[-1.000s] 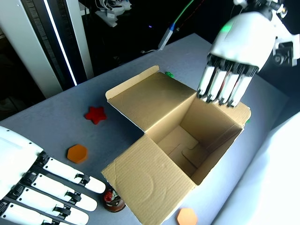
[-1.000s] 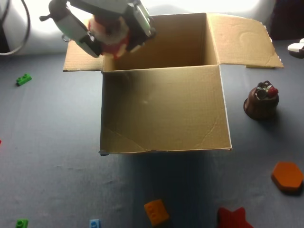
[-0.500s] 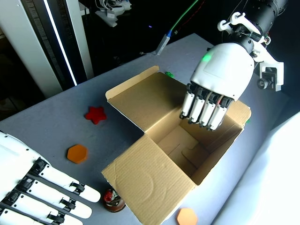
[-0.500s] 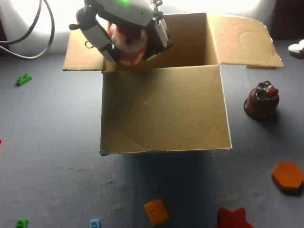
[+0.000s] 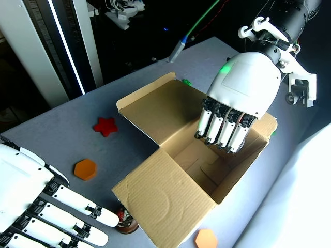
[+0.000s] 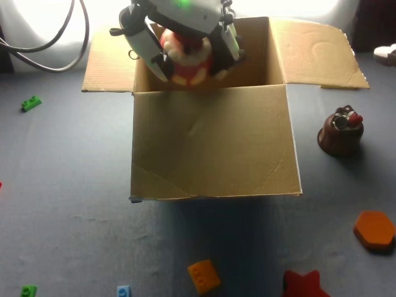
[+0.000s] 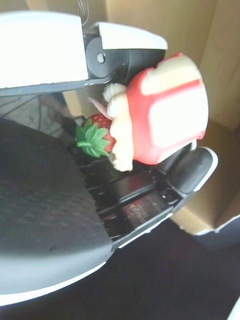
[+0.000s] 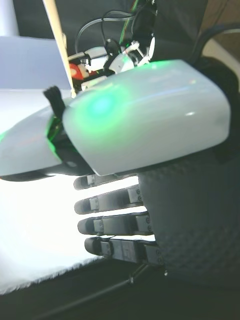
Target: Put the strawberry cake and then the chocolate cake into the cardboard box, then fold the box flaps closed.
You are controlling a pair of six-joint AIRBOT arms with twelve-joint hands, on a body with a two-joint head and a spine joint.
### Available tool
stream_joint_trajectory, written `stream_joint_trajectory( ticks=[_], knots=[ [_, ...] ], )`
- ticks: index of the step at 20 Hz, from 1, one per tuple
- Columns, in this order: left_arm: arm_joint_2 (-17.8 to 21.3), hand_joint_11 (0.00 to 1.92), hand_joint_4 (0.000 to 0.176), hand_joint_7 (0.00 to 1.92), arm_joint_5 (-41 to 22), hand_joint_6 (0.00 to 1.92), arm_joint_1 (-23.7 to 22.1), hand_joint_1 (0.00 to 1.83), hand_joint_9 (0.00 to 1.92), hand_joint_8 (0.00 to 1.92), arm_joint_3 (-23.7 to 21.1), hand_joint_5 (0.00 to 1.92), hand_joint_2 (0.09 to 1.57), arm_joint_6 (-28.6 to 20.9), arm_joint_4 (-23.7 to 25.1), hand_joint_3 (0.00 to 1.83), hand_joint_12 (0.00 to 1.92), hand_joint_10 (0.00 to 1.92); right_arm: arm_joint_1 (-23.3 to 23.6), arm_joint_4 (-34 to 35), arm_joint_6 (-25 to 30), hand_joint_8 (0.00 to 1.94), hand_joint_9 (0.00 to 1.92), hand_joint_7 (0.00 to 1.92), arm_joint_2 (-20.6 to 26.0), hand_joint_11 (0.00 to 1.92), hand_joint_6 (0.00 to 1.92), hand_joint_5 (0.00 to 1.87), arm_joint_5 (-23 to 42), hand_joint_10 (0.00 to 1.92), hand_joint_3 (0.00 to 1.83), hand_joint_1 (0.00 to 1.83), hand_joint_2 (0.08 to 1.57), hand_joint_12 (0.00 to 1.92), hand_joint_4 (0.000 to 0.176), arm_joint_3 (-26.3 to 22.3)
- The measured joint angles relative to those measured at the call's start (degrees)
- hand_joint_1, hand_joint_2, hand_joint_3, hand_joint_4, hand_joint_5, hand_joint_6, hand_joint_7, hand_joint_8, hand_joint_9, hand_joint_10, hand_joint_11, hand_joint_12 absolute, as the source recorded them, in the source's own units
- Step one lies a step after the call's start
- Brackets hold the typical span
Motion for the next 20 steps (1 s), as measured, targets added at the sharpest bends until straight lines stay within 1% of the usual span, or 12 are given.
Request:
stream_joint_trajectory(
  ticks=[1, 2, 3, 5, 6, 7, 9, 10, 14, 15, 17, 20],
  knots=[
    [0.02, 0.33, 0.0, 0.52, -0.04, 0.02, 0.0, 0.96, 0.62, 0.01, -0.13, 0.42, 1.16, 0.2, -0.02, 0.0, 0.84, 0.05, 0.13, 0.31, -0.33, 0.0, 0.03, 0.01, -0.02, 0.0, 0.0, 0.01, -0.02, 0.0, 0.0, 1.08, 1.07, 0.0, 0.036, 0.0],
    [0.02, 0.23, 0.003, 0.43, -0.04, 0.0, 0.0, 0.93, 0.53, 0.0, -0.15, 0.35, 1.1, 0.2, 0.0, 0.0, 0.83, 0.01, 0.24, 0.48, -0.5, 0.0, 0.03, 0.0, -0.2, 0.0, 0.0, 0.01, -0.31, 0.0, 0.0, 1.07, 1.08, 0.0, 0.033, 0.13],
    [0.02, 0.13, 0.021, 0.33, 0.07, 0.0, 0.0, 0.9, 0.43, 0.0, -0.13, 0.28, 1.05, 0.31, 0.04, 0.0, 0.88, 0.0, 0.83, 0.5, -0.79, 0.0, 0.03, 0.01, -0.66, 0.0, 0.0, 0.01, -1.4, 0.0, 0.0, 1.09, 1.07, 0.0, 0.035, 0.59],
    [0.02, 0.01, 0.036, 0.2, 0.2, 0.0, 0.0, 0.79, 0.3, 0.0, -0.15, 0.15, 1.02, 0.57, 0.02, 0.0, 0.91, 0.0, 1.6, 3.32, -1.44, 0.0, 0.03, 0.02, -2.03, 0.0, 0.0, 0.01, -3.1, 0.0, 0.0, 1.09, 1.07, 0.0, 0.034, 1.84],
    [0.02, 0.0, 0.039, 0.18, 0.31, 0.0, 0.0, 0.77, 0.27, 0.0, -0.13, 0.12, 1.01, 0.85, 0.07, 0.0, 0.87, 0.0, 1.77, 6.91, -2.84, 0.01, 0.04, 0.02, -3.1, 0.0, 0.01, 0.02, -4.07, 0.0, 0.0, 1.09, 1.07, 0.0, 0.029, 2.97],
    [0.11, 0.0, 0.043, 0.16, 0.48, 0.0, 0.0, 0.77, 0.24, 0.0, -0.13, 0.1, 0.98, 1.09, 0.11, 0.0, 0.8, 0.0, 1.77, 9.2, -3.37, 0.0, 0.03, 0.0, -3.87, 0.0, 0.0, 0.01, -4.92, 0.0, 0.0, 1.09, 1.07, 0.0, 0.03, 3.87],
    [0.76, 0.0, 0.048, 0.12, 0.48, 0.0, -0.22, 0.77, 0.19, 0.0, 0.61, 0.07, 0.94, 1.07, 0.28, 0.0, 0.69, 0.0, 1.77, 10.95, -3.85, 0.0, 0.03, 0.0, -5.16, 0.0, 0.01, 0.01, -5.9, 0.0, 0.0, 1.08, 1.07, 0.0, 0.028, 5.2],
    [0.79, 0.0, 0.059, 0.09, 0.44, 0.0, -0.55, 0.72, 0.16, 0.0, 1.44, 0.04, 0.92, 1.05, 0.72, 0.0, 0.66, 0.0, 1.75, 10.97, -3.87, 0.0, 0.03, 0.0, -5.62, 0.0, 0.01, 0.01, -5.9, 0.0, 0.0, 1.08, 1.07, 0.0, 0.028, 5.46],
    [2.99, 0.0, 0.066, 0.06, 0.39, 0.0, -2.62, 0.54, 0.09, 0.0, 3.93, 0.02, 0.88, 1.05, 1.44, 0.0, 0.51, 0.0, 1.33, 11.8, -3.89, 0.0, 0.03, 0.01, -8.98, 0.0, 0.0, 0.01, -4.61, 0.0, 0.0, 1.11, 1.06, 0.0, 0.033, 6.47],
    [3.72, 0.0, 0.068, 0.07, 0.2, 0.0, -2.84, 0.48, 0.1, 0.0, 4.15, 0.03, 0.88, 1.03, 1.33, 0.0, 0.52, 0.0, 0.76, 12.13, -3.89, 0.0, 0.04, 0.01, -9.77, 0.0, 0.01, 0.02, -3.8, 0.01, 0.0, 1.12, 1.06, 0.0, 0.032, 6.86],
    [5.86, 0.0, 0.056, 0.07, 0.04, 0.01, -3.28, 0.41, 0.11, 0.0, 4.13, 0.05, 0.89, 0.76, 1.77, 0.0, 0.56, 0.0, -0.66, 13.35, -3.93, 0.01, 0.05, 0.02, -11.67, 0.0, 0.01, 0.02, -2.51, 0.01, 0.0, 1.1, 1.06, 0.0, 0.032, 8.46],
    [9.94, 0.0, 0.047, 0.05, -0.63, 0.0, -3.26, 0.33, 0.09, 0.0, 3.1, 0.05, 0.93, -0.09, 3.54, 0.01, 0.49, 0.0, -2.12, 14.75, -4.31, 0.0, 0.04, 0.0, -15.28, 0.0, 0.0, 0.02, -1.14, 0.0, 0.0, 1.09, 1.07, 0.0, 0.023, 11.39]
  ],
)
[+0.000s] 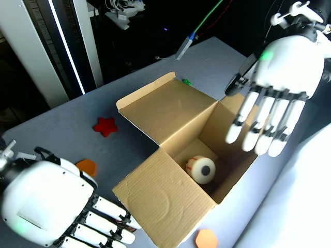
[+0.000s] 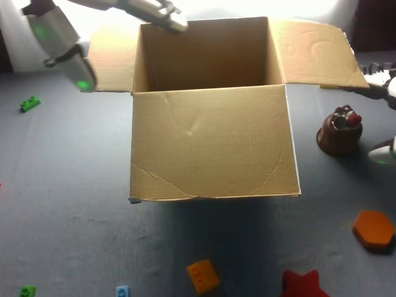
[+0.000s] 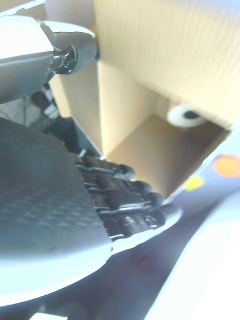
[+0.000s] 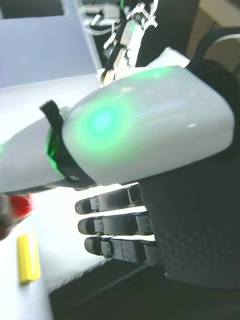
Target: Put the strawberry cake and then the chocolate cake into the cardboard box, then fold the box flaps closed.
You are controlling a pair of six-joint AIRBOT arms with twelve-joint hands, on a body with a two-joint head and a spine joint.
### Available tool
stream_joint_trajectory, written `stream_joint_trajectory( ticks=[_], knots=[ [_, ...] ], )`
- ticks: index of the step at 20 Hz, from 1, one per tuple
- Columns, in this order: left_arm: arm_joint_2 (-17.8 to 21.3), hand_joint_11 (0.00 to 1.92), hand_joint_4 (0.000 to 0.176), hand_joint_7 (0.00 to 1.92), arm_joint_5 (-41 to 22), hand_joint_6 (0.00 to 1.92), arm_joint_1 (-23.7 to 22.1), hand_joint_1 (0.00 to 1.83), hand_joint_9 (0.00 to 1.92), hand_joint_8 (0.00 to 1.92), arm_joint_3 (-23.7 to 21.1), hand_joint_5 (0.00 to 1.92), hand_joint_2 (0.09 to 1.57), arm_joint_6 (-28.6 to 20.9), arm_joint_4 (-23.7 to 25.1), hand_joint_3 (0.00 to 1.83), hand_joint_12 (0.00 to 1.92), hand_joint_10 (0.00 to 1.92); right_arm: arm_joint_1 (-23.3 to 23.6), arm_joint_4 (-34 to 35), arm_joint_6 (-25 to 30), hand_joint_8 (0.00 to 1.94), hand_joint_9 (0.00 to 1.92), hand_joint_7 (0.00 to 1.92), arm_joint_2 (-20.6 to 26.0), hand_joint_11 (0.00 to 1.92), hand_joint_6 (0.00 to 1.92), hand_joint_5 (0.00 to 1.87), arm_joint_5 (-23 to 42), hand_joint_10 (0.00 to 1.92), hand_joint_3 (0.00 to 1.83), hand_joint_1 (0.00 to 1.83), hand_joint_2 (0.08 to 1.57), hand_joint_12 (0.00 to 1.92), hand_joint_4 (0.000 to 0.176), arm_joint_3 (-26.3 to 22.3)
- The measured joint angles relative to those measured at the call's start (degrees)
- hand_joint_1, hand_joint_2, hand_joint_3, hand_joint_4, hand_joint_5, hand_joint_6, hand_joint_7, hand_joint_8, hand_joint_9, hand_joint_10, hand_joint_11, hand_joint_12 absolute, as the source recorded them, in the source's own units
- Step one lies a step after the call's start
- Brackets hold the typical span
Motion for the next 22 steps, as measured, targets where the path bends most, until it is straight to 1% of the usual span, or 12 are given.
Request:
stream_joint_trajectory(
  ticks=[1, 3, 5, 6, 8, 12, 14, 17, 18, 19, 20, 22],
  knots=[
    [1.09, 0.0, 0.045, 0.04, -0.26, 0.0, 0.0, 0.3, 0.08, 0.0, -0.2, 0.04, 0.94, -0.09, -0.17, 0.01, 0.49, 0.0, -0.13, 1.25, -0.5, 0.0, 0.03, 0.0, -1.2, 0.0, 0.0, 0.02, 0.17, 0.0, 0.0, 1.09, 1.07, 0.0, 0.024, 1.03],
    [3.19, 0.0, 0.044, 0.03, -0.26, 0.0, 0.15, 0.1, 0.05, 0.0, -0.42, 0.04, 1.01, -0.39, -0.11, 0.02, 0.39, 0.0, -0.52, 2.99, -1.16, 0.0, 0.03, 0.0, -3.93, 0.0, 0.01, 0.03, 0.22, 0.0, 0.0, 1.09, 1.08, 0.0, 0.021, 3.5],
    [5.11, 0.0, 0.039, 0.04, -0.28, 0.0, 0.48, 0.01, 0.04, 0.0, -1.16, 0.05, 1.06, -0.52, 0.55, 0.02, 0.32, 0.0, -1.18, 3.3, -1.18, 0.0, 0.01, 0.0, -5.95, 0.0, 0.01, 0.02, 0.63, 0.0, 0.0, 1.08, 1.08, 0.0, 0.024, 5.55],
    [6.71, 0.0, 0.027, 0.04, -0.44, 0.0, 0.57, 0.0, 0.04, 0.0, -1.88, 0.06, 1.09, -0.74, 1.16, 0.02, 0.27, 0.0, -1.51, 3.32, -1.36, 0.0, 0.01, 0.0, -6.95, 0.0, 0.0, 0.01, 0.76, 0.0, 0.0, 1.09, 1.08, 0.0, 0.017, 6.47],
    [8.92, 0.0, 0.02, 0.05, -0.33, 0.01, 1.31, 0.0, 0.04, 0.0, -3.56, 0.08, 1.12, -0.85, 1.42, 0.03, 0.25, 0.0, -1.51, 3.34, -1.42, 0.01, 0.03, 0.02, -8.33, 0.0, 0.0, 0.01, 0.9, 0.01, 0.01, 1.06, 1.09, 0.0, 0.012, 7.67],
    [14.91, 0.0, 0.018, 0.03, -0.09, 0.0, 1.97, 0.0, 0.02, 0.0, -8.33, 0.07, 1.11, -0.87, 2.84, 0.01, 0.2, 0.0, -1.51, 3.76, -1.42, 0.0, 0.04, 0.01, -9.88, 0.0, 0.0, 0.01, 1.57, 0.01, 0.0, 1.1, 1.07, 0.0, 0.024, 9.57],
    [17.16, 0.0, 0.015, 0.03, 0.15, 0.01, 2.78, 0.0, 0.02, 0.01, -9.33, 0.09, 1.13, -0.92, 2.93, 0.01, 0.17, 0.01, -1.51, 3.78, -1.44, 0.0, 0.03, 0.0, -10.29, 0.0, 0.02, 0.04, 1.7, 0.01, 0.0, 1.09, 1.07, 0.0, 0.009, 10.08],
    [20.11, 0.0, 0.027, 0.05, 0.15, 0.0, 4.72, 0.0, 0.04, 0.0, -11.67, 0.08, 1.13, -0.9, 3.3, 0.0, 0.22, 0.01, -1.51, 3.78, -1.44, 0.02, 0.06, 0.06, -10.97, 0.0, 0.03, 0.08, 1.77, 0.02, 0.0, 1.1, 1.07, 0.0, 0.02, 10.23],
    [21.22, 0.0, 0.031, 0.05, 0.5, 0.0, 5.77, 0.0, 0.03, 0.0, -12.87, 0.08, 1.12, -0.87, 2.75, 0.0, 0.22, 0.0, -1.51, 3.76, -1.44, 0.02, 0.06, 0.06, -11.08, 0.0, 0.03, 0.09, 1.64, 0.02, 0.0, 1.09, 1.08, 0.0, 0.017, 10.25],
    [22.16, 0.0, 0.03, 0.04, 0.92, 0.0, 6.99, 0.0, 0.03, 0.0, -14.27, 0.07, 1.13, -0.87, 2.16, 0.0, 0.22, 0.0, -1.51, 3.76, -1.44, 0.02, 0.1, 0.1, -11.08, 0.0, 0.01, 0.13, 1.51, 0.01, 0.0, 1.11, 1.06, 0.15, 0.018, 10.25],
    [23.02, 0.0, 0.029, 0.04, 0.98, 0.0, 8.39, 0.0, 0.03, 0.0, -15.85, 0.07, 1.12, -0.87, 2.05, 0.0, 0.22, 0.0, -1.51, 3.78, -1.46, 0.02, 0.14, 0.17, -11.06, 0.0, 0.02, 0.17, 1.55, 0.02, 0.0, 1.15, 1.06, 0.32, 0.002, 10.25],
    [24.9, 0.0, 0.031, 0.04, 1.03, 0.0, 11.93, 0.0, 0.03, 0.0, -18.97, 0.08, 1.13, -0.63, 0.11, 0.0, 0.19, 0.0, -1.51, 3.76, -1.57, 0.11, 0.45, 0.53, -11.04, 0.0, 0.1, 0.42, 1.53, 0.16, 0.01, 1.18, 1.09, 1.12, 0.0, 10.4]
  ],
)
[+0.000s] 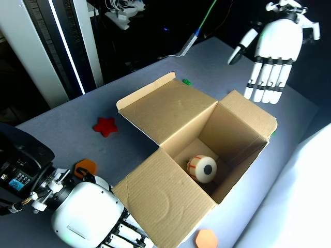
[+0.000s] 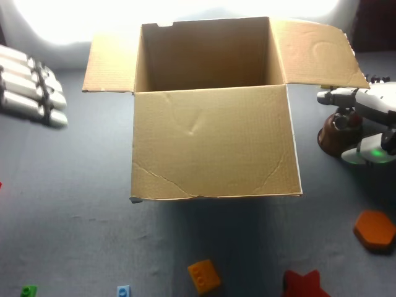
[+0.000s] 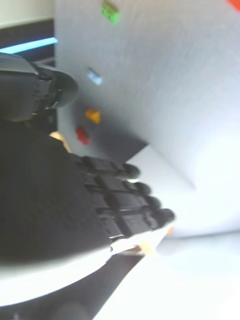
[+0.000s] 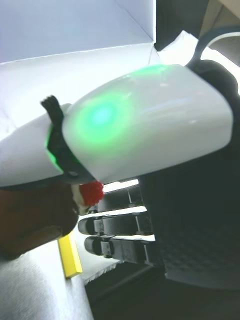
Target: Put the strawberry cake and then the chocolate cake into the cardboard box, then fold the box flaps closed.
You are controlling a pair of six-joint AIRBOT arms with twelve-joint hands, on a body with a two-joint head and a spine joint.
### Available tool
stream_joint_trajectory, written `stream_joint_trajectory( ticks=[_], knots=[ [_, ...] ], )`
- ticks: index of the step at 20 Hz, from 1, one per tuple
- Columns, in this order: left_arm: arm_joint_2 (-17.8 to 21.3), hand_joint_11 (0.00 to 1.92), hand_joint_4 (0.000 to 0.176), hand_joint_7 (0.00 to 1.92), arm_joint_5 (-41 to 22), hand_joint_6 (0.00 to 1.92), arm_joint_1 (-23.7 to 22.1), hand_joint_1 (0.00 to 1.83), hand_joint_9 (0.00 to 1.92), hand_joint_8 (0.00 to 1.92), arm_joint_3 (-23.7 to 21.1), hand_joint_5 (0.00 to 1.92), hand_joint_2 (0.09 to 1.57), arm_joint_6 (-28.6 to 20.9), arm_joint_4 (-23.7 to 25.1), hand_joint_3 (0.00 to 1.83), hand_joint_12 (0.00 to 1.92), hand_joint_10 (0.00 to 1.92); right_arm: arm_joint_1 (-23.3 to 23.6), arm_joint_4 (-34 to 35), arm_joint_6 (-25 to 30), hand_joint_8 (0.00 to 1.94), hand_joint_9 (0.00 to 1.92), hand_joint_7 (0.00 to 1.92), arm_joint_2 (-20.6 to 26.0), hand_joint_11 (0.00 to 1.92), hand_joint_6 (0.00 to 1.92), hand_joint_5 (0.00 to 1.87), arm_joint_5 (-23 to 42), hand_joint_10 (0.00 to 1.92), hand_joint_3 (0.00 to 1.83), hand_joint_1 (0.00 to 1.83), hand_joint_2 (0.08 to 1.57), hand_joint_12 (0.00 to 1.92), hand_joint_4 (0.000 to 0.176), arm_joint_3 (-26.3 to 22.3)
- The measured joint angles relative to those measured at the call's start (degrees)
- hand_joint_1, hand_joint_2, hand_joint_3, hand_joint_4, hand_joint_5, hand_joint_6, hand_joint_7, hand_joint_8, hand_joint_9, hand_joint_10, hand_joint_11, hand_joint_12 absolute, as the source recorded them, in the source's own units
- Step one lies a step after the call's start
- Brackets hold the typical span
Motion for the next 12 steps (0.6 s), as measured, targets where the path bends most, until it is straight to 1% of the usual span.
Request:
stream_joint_trajectory(
  ticks=[1, 2, 3, 4, 5, 6, 7, 9, 11, 12],
  knots=[
    [0.98, 0.0, 0.033, 0.04, 0.48, 0.0, 2.23, 0.0, 0.03, 0.0, -1.66, 0.07, 1.13, 0.46, -3.48, 0.0, 0.18, 0.0, 0.0, 0.0, 0.02, 0.11, 0.51, 0.65, 0.02, 0.0, 0.11, 0.52, 0.24, 0.3, 0.0, 1.17, 1.12, 1.33, 0.0, 0.11],
    [1.95, 0.0, 0.036, 0.03, 0.87, 0.0, 4.09, 0.0, 0.02, 0.0, -2.82, 0.06, 1.13, 0.92, -6.91, 0.0, 0.16, 0.0, 0.0, 0.0, 0.02, 0.18, 0.55, 0.8, 0.02, 0.04, 0.14, 0.68, 0.72, 0.7, 0.0, 1.17, 1.16, 1.6, 0.0, 0.2],
    [2.56, 0.0, 0.037, 0.03, 1.38, 0.0, 5.2, 0.0, 0.02, 0.0, -3.76, 0.06, 1.13, 1.25, -9.44, 0.0, 0.15, 0.0, 0.0, -0.02, 0.0, 1.01, 0.59, 0.88, 0.04, 0.12, 1.01, 0.74, 1.05, 1.0, 0.0, 1.18, 1.19, 1.78, 0.0, 0.2],
    [3.08, 0.0, 0.036, 0.04, 2.29, 0.0, 6.43, 0.0, 0.03, 0.0, -4.66, 0.07, 1.13, 1.95, -12.41, 0.0, 0.16, 0.0, 0.0, 0.0, 0.02, 1.28, 0.58, 0.84, 0.07, 0.13, 1.07, 0.84, 1.03, 1.21, 0.0, 1.18, 1.19, 1.89, 0.0, 0.2],
    [3.52, 0.0, 0.038, 0.05, 3.23, 0.0, 7.32, 0.0, 0.04, 0.01, -5.31, 0.07, 1.12, 2.34, -14.38, 0.0, 0.16, 0.01, 0.0, 0.0, 0.0, 1.33, 0.59, 0.84, 0.11, 0.15, 1.05, 0.88, 0.72, 1.33, 0.0, 1.19, 1.19, 1.92, 0.0, 0.2],
    [3.91, 0.0, 0.038, 0.05, 4.24, 0.0, 9.11, 0.0, 0.05, 0.0, -5.81, 0.07, 1.13, 2.97, -17.57, 0.0, 0.18, 0.01, 0.07, 0.0, 0.0, 1.38, 0.57, 0.83, 0.24, 0.16, 1.04, 0.88, 0.55, 1.4, 0.0, 1.19, 1.19, 1.92, 0.0, 0.15],
    [3.93, 0.0, 0.037, 0.05, 5.11, 0.0, 10.14, 0.0, 0.05, 0.0, -6.1, 0.07, 1.13, 3.43, -19.19, 0.0, 0.19, 0.01, 0.11, -0.02, 0.02, 1.39, 0.55, 0.81, 0.55, 0.15, 1.03, 0.9, 0.33, 1.44, 0.0, 1.19, 1.19, 1.92, 0.0, 0.02],
    [4.11, 0.0, 0.036, 0.06, 6.84, 0.0, 14.12, 0.0, 0.05, 0.0, -6.14, 0.08, 1.12, 5.99, -23.26, 0.0, 0.24, 0.0, 0.48, 0.22, 0.0, 1.41, 0.54, 0.81, 2.62, 0.16, 1.06, 0.87, -0.37, 1.46, 0.0, 1.19, 1.2, 1.92, 0.0, -1.36],
    [3.89, 0.0, 0.037, 0.07, 7.85, 0.01, 16.87, 0.0, 0.06, 0.01, -5.42, 0.09, 1.11, 7.19, -26.18, 0.0, 0.24, 0.01, 1.01, 0.26, -0.02, 1.39, 0.55, 0.83, 4.79, 0.15, 1.04, 0.88, -0.28, 1.47, 0.0, 1.19, 1.19, 1.92, 0.0, -2.47],
    [3.61, 0.0, 0.039, 0.07, 8.66, 0.0, 17.18, 0.0, 0.07, 0.0, -4.83, 0.08, 1.1, 7.37, -27.34, 0.0, 0.24, 0.01, 1.81, 0.42, -0.04, 1.38, 0.56, 0.84, 6.62, 0.16, 1.02, 0.89, -0.31, 1.46, 0.0, 1.2, 1.19, 1.92, 0.0, -3.78]
  ],
)
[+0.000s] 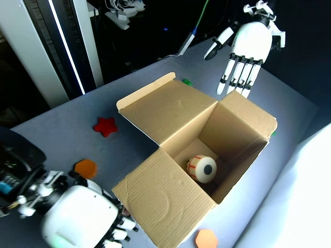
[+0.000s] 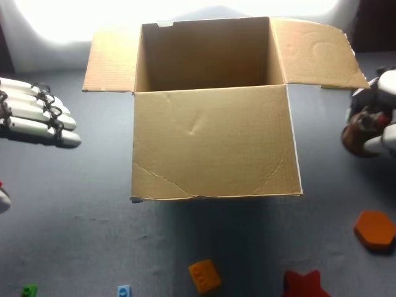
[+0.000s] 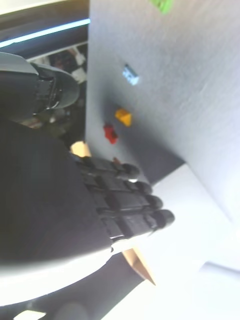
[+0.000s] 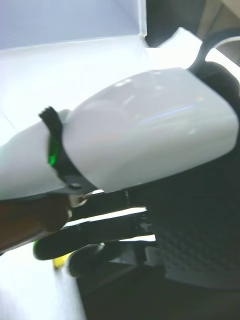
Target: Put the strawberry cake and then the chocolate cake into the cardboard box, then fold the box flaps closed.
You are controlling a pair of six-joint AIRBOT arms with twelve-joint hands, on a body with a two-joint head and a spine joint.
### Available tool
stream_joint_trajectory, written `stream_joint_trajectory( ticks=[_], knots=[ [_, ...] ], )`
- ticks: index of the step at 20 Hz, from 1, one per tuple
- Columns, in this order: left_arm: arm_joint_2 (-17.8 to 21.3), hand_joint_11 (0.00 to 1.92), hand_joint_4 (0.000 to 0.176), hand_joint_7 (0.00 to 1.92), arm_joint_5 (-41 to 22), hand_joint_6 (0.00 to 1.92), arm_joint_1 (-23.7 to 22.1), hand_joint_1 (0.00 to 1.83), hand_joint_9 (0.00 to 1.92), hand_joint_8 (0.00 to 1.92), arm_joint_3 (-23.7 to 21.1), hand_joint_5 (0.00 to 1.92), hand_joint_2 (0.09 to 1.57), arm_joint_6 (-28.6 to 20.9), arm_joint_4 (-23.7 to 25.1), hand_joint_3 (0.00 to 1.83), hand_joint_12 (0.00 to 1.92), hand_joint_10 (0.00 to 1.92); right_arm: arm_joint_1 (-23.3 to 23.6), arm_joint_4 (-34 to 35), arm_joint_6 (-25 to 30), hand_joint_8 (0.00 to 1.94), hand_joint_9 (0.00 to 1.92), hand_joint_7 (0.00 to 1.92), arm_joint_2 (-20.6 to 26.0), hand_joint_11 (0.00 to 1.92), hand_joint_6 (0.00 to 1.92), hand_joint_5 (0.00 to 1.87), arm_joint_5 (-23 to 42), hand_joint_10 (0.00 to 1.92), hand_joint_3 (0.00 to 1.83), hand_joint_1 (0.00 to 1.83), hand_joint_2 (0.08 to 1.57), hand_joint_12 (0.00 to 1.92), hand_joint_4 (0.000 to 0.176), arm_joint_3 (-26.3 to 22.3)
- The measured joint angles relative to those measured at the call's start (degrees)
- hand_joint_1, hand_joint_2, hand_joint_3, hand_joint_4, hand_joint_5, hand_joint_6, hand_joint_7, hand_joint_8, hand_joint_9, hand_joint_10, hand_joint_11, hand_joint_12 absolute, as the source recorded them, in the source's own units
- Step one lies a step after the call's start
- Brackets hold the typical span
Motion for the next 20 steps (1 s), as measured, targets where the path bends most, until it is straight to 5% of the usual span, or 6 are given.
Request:
stream_joint_trajectory(
  ticks=[3, 7, 13, 16, 19, 20],
  knots=[
    [-0.7, 0.0, 0.044, 0.08, 1.9, 0.0, 0.0, 0.0, 0.09, 0.0, 0.13, 0.08, 1.11, 0.61, -2.84, 0.0, 0.33, 0.01, 3.02, 0.55, -0.02, 1.38, 0.53, 0.82, 3.19, 0.16, 1.0, 0.92, 0.02, 1.46, 0.0, 1.2, 1.18, 1.92, 0.0, -2.45],
    [-1.99, 0.0, 0.049, 0.05, 2.6, 0.0, 0.22, 0.0, 0.05, 0.0, 0.17, 0.06, 1.1, 0.9, -4.22, 0.0, 0.23, 0.0, 8.02, 0.83, 0.0, 1.4, 0.53, 0.83, 8.26, 0.16, 1.02, 0.87, -0.22, 1.49, 0.0, 1.2, 1.19, 1.92, 0.0, -5.84],
    [-3.78, 0.0, 0.055, 0.07, 3.76, 0.0, 6.43, 0.0, 0.07, 0.01, 2.82, 0.04, 1.1, 2.71, -11.06, 0.0, 0.21, 0.01, 15.45, -5.64, -0.39, 1.41, 0.51, 0.82, 11.93, 0.2, 0.96, 0.92, 1.07, 1.52, 0.0, 1.21, 1.18, 1.92, 0.0, -6.43],
    [-4.98, 0.0, 0.059, 0.06, 4.02, 0.0, 7.67, 0.0, 0.07, 0.0, 5.27, 0.03, 1.1, 3.28, -14.14, 0.0, 0.21, 0.0, 15.8, -20.04, 7.91, 1.42, 0.5, 0.82, 11.82, 0.2, 0.98, 0.91, 2.21, 1.51, 0.0, 1.2, 1.19, 1.92, 0.0, -8.13],
    [-6.1, 0.0, 0.054, 0.07, 4.85, 0.0, 7.67, 0.0, 0.07, 0.0, 6.78, 0.04, 1.11, 3.87, -16.7, 0.0, 0.27, 0.0, 16.22, -36.52, 24.44, 1.39, 0.51, 0.82, 11.23, 0.22, 0.99, 0.92, 6.49, 1.46, 0.0, 1.2, 1.18, 1.92, 0.0, -8.13],
    [-6.25, 0.0, 0.05, 0.07, 4.83, 0.0, 7.67, 0.0, 0.07, 0.0, 7.1, 0.04, 1.11, 3.89, -16.85, 0.0, 0.27, 0.0, 16.52, -38.49, 26.23, 1.39, 0.51, 0.82, 10.8, 0.22, 1.01, 0.91, 7.41, 1.47, 0.0, 1.2, 1.18, 1.92, 0.0, -8.13]
  ],
)
